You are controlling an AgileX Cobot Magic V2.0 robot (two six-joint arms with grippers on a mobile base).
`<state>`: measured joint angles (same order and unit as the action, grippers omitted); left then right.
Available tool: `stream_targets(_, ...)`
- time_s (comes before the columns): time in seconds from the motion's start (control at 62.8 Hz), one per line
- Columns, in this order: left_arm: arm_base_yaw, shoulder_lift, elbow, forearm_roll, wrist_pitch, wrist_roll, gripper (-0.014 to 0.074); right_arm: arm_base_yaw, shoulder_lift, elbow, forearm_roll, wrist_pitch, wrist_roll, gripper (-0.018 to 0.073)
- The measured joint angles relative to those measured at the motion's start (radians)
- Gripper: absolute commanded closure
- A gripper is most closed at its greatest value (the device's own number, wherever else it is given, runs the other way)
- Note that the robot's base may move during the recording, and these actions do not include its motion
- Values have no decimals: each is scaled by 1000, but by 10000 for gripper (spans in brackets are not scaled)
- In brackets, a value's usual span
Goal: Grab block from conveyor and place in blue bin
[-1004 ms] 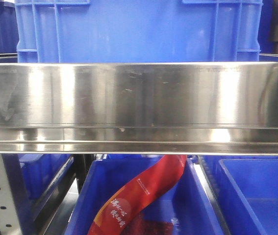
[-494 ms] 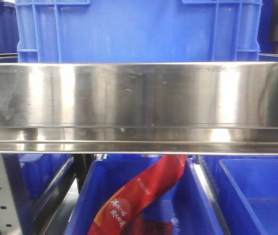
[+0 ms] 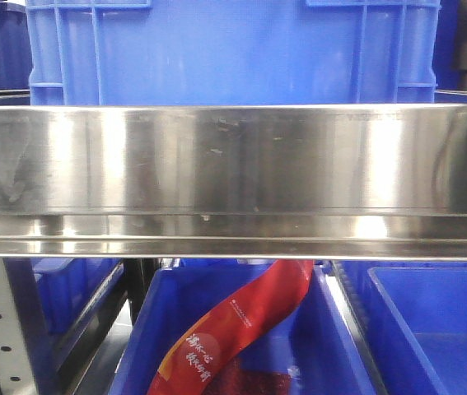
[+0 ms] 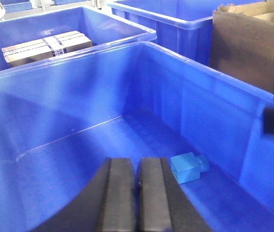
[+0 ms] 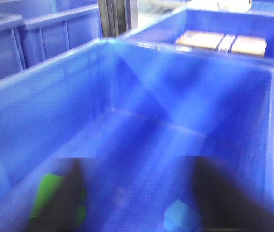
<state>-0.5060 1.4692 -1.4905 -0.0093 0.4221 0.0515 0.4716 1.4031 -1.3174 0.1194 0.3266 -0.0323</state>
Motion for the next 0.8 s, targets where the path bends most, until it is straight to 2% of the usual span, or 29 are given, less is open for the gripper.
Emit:
stream_targets(0.239, 13, -27, 0, -6, 18, 0, 707, -31, -38, 0, 37, 26, 0, 721)
stream_targets(0.478, 31, -160, 16, -16, 11, 0, 707, -70, -178, 18, 50, 22, 25, 721)
stream_targets(0.637, 33, -244, 135, -29, -70, 0, 707, -72, -258, 89, 52, -23, 32, 721)
stream_targets(0.797, 35, -359, 322, -59, -128, 0, 707, -72, -344, 235, 52, -67, 32, 721)
